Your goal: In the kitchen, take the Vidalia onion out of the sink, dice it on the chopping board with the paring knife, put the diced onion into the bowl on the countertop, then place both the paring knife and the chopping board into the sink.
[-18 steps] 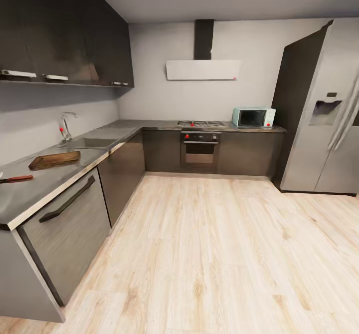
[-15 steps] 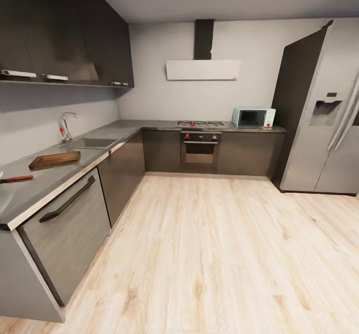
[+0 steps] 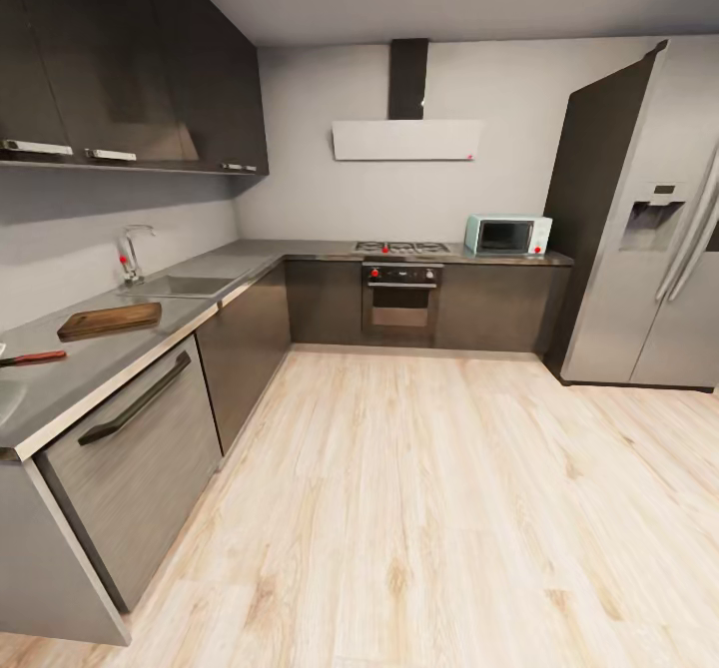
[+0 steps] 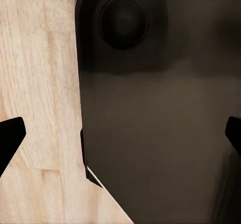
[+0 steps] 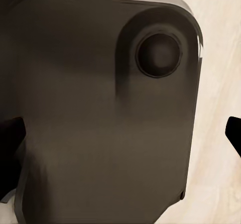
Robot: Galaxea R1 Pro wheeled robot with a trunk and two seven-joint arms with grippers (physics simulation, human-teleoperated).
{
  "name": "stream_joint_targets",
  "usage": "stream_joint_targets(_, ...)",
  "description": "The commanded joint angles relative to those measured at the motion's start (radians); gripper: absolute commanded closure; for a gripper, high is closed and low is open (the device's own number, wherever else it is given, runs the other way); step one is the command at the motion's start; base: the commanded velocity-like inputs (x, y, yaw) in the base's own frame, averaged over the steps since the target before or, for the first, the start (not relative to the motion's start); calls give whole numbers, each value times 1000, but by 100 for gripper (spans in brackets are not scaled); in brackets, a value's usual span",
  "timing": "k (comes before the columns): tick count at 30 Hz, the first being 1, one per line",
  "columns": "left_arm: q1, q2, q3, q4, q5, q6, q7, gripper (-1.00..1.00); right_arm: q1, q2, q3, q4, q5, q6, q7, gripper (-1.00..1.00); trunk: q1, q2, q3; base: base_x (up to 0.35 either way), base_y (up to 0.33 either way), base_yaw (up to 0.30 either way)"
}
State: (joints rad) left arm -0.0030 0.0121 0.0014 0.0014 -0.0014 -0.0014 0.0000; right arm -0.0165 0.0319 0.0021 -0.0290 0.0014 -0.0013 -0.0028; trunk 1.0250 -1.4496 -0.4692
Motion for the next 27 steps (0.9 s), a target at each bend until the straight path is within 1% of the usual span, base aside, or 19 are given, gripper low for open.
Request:
stream_joint_targets(1,0,0,0,0,0,0,0,-100,0,0,0,0,0,-1,0,-100,0,0,-1,0,0,0)
stream_joint_targets(10,0,-1,-1,0,4,0,0,-100,0,2,-1,-1,0,-47,0,-100,0,0,-1,0,0,0)
stream_joint_targets(16,0,-12,3,-2,7,0,-2,-100,0,-1,-2,-1,-1,-81,0,-100,0,0,-1,0,0,0)
stream_joint_targets(19,-1,-19,5,-17,7,0,-3,-100,0,-2,-3,-15,-3,-98,0,-100,0,0,-1,0,0,0)
stream_joint_targets(20,-1,-20,5,-38,7,0,-3,-100,0,-2,-3,-25,-3,-289,0,-100,0,0,-1,0,0,0)
stream_joint_targets(21,-1,-21,5,-84,7,0,-3,-100,0,-3,-3,-43,-1,-324,0,-100,0,0,-1,0,0,0)
stream_joint_targets(22,-1,-20,5,-121,7,0,-3,-100,0,-5,-3,-62,-1,-340,0,-100,0,0,-1,0,0,0)
stream_joint_targets(24,-1,-19,6,-159,7,0,-3,-100,0,-8,-3,-85,0,-351,0,-100,0,0,-1,0,0,0)
stream_joint_targets(25,-1,-18,6,-194,7,0,-3,-100,0,-11,-3,-114,0,-357,-1,-100,0,0,-1,0,0,0)
stream_joint_targets(26,-1,-18,6,-211,7,0,-3,-100,0,-12,-3,-130,0,-359,-1,-100,0,0,-1,0,0,0)
stream_joint_targets(27,-1,-15,6,-256,6,0,-1,-100,0,-15,-3,-183,1,-363,-4,-100,0,0,-1,0,0,0)
